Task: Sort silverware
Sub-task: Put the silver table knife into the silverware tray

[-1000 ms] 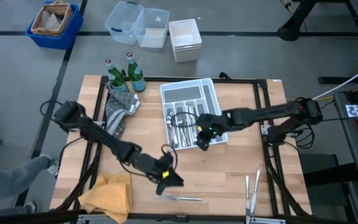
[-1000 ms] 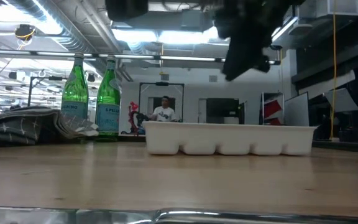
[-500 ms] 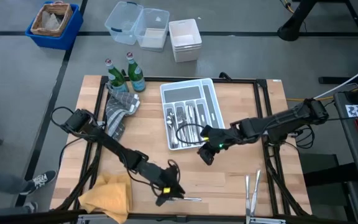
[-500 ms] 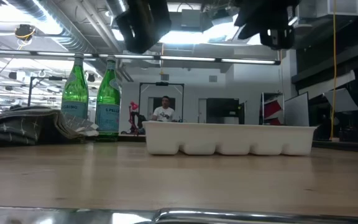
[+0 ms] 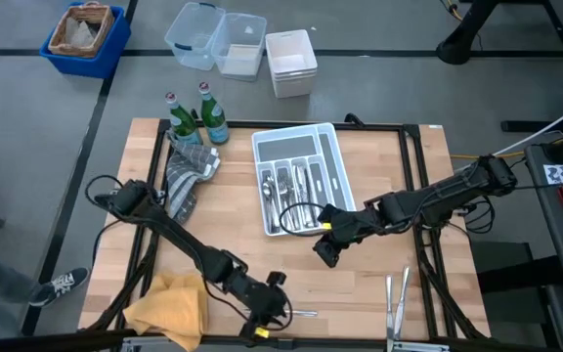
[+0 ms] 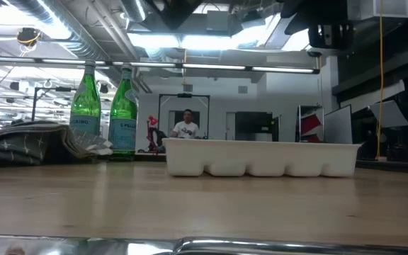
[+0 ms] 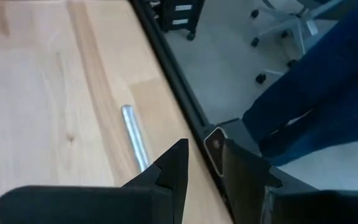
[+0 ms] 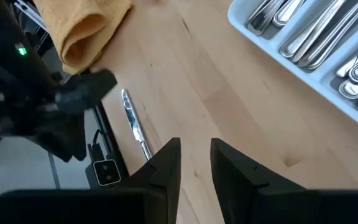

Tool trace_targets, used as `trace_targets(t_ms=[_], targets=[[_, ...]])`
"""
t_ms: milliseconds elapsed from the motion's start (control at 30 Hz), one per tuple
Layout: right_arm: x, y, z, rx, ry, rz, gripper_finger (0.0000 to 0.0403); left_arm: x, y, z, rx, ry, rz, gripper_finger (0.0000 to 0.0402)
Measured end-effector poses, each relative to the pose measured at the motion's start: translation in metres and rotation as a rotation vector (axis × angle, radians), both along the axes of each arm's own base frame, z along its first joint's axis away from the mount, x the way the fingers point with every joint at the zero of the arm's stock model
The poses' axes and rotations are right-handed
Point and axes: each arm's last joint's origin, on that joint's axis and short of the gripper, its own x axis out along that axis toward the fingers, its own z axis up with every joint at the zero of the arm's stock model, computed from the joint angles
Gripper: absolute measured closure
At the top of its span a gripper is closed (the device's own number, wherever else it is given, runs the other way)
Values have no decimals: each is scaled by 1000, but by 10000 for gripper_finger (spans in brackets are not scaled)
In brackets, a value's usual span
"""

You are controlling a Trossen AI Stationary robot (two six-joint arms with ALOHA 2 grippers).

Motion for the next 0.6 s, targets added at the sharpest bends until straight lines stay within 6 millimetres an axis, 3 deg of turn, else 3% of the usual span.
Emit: trace_targets(t_ms=[333, 600], targets=[[1, -1, 0, 16, 0, -18, 313, 11, -14, -45, 93, 52, 28, 315], [0, -1, 0, 15, 3, -18, 313, 14, -15, -69, 101, 107, 66, 315]])
